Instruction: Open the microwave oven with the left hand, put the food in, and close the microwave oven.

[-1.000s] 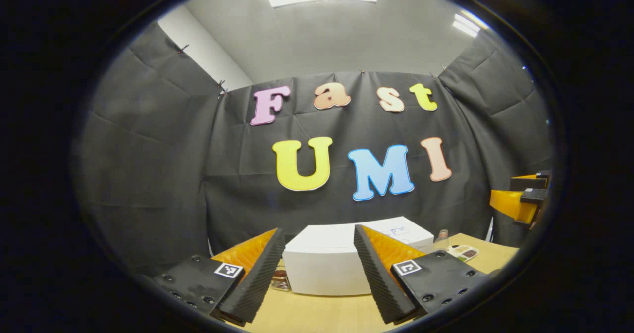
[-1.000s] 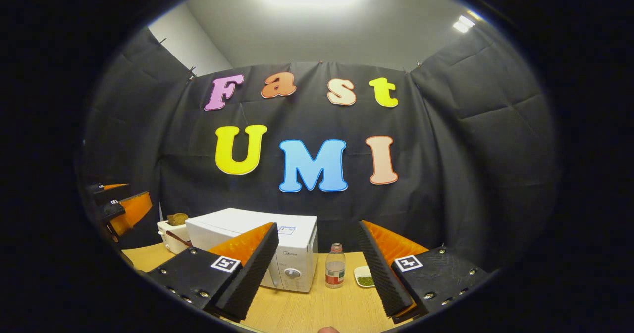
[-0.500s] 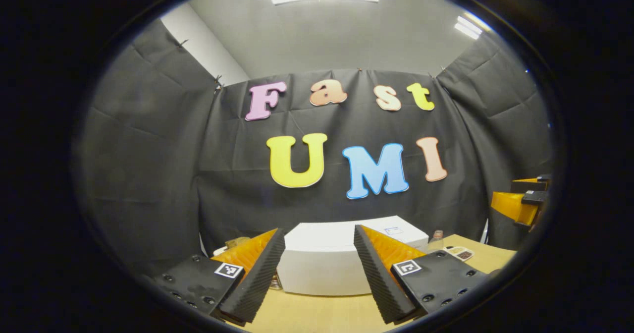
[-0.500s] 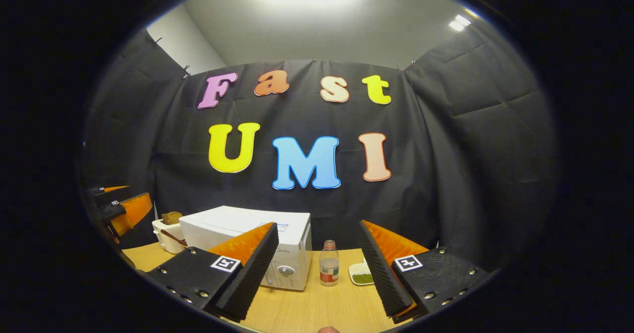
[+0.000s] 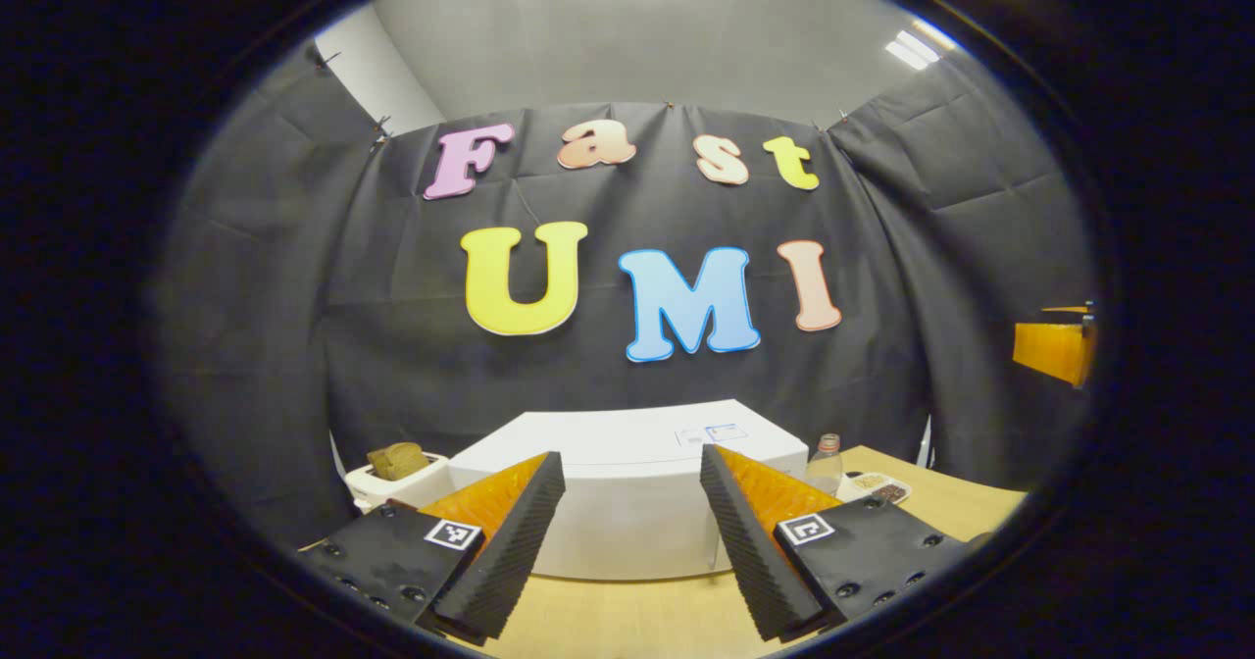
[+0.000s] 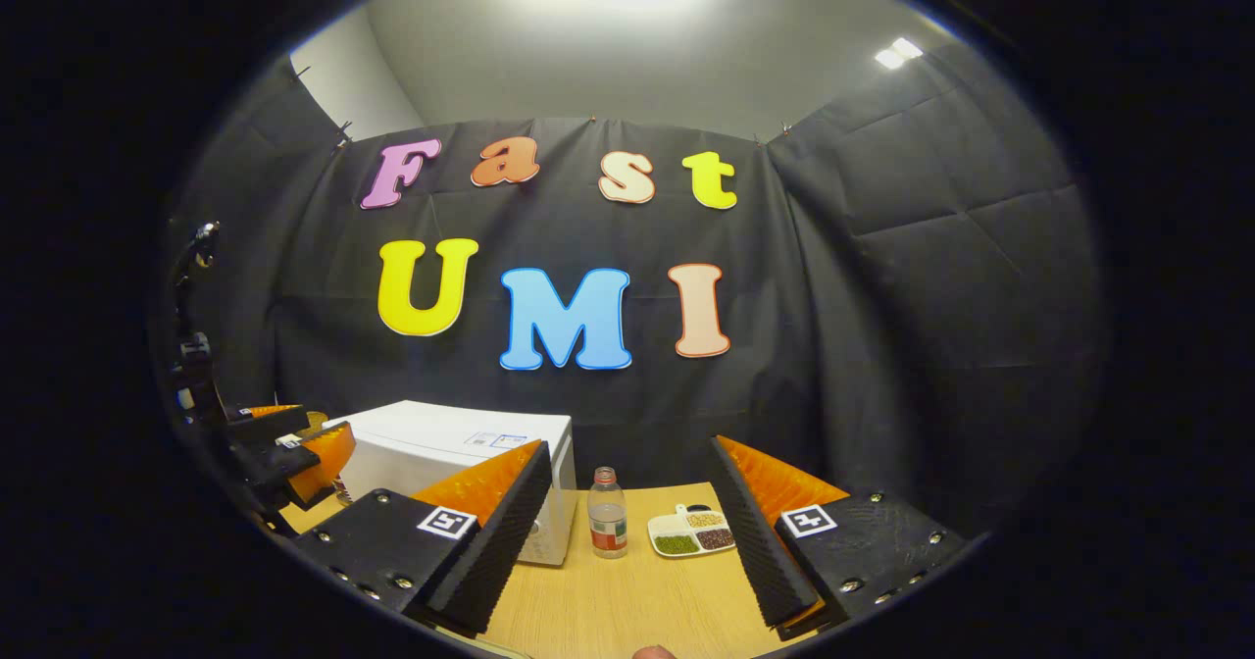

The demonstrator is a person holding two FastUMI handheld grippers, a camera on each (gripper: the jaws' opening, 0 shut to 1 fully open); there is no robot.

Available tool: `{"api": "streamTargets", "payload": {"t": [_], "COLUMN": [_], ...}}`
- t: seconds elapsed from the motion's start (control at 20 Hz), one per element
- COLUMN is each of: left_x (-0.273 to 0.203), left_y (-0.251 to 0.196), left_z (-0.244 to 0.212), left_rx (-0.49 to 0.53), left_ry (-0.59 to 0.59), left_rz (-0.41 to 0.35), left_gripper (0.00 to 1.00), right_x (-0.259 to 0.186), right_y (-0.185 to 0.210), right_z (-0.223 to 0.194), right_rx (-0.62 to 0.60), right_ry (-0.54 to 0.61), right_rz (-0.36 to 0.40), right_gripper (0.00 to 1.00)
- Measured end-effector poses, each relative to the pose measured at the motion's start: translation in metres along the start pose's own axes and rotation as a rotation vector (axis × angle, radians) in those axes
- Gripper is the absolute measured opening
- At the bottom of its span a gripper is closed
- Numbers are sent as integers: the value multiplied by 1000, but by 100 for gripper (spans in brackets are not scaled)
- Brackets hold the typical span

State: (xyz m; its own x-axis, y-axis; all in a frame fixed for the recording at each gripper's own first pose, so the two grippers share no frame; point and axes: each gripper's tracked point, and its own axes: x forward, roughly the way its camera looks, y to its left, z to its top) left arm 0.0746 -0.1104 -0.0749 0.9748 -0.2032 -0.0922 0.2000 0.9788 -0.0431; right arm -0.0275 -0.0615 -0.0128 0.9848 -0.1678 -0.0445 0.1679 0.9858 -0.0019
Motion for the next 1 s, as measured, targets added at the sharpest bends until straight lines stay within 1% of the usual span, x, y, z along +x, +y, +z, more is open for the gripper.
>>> {"api": "streamTargets", "payload": {"t": [0.25,0.35,0.4,0.6,0.75,0.85,1.0], "left_x": [44,59,66,89,103,110,121], "left_y": [-39,-51,-58,-77,-86,-95,-106], "left_z": [-36,-55,-66,-112,-137,-146,-156], "left_rx": [-21,-33,-41,-59,-41,-36,-10], "left_ry": [61,96,119,212,265,292,308], "left_rz": [-89,-109,-117,-133,-131,-142,-149], "left_gripper": [94,95,93,95,95,95,89], "right_x": [-17,-26,-29,-39,-44,-47,-51], "right_y": [-27,-39,-44,-62,-70,-75,-82], "right_z": [5,8,8,5,4,9,11], "right_rx": [-12,-27,-33,-45,-51,-66,-82], "right_ry": [3,-1,-2,17,31,24,15], "right_rz": [-75,-106,-122,-166,-180,-190,-200], "right_gripper": [97,97,97,97,97,97,97]}}
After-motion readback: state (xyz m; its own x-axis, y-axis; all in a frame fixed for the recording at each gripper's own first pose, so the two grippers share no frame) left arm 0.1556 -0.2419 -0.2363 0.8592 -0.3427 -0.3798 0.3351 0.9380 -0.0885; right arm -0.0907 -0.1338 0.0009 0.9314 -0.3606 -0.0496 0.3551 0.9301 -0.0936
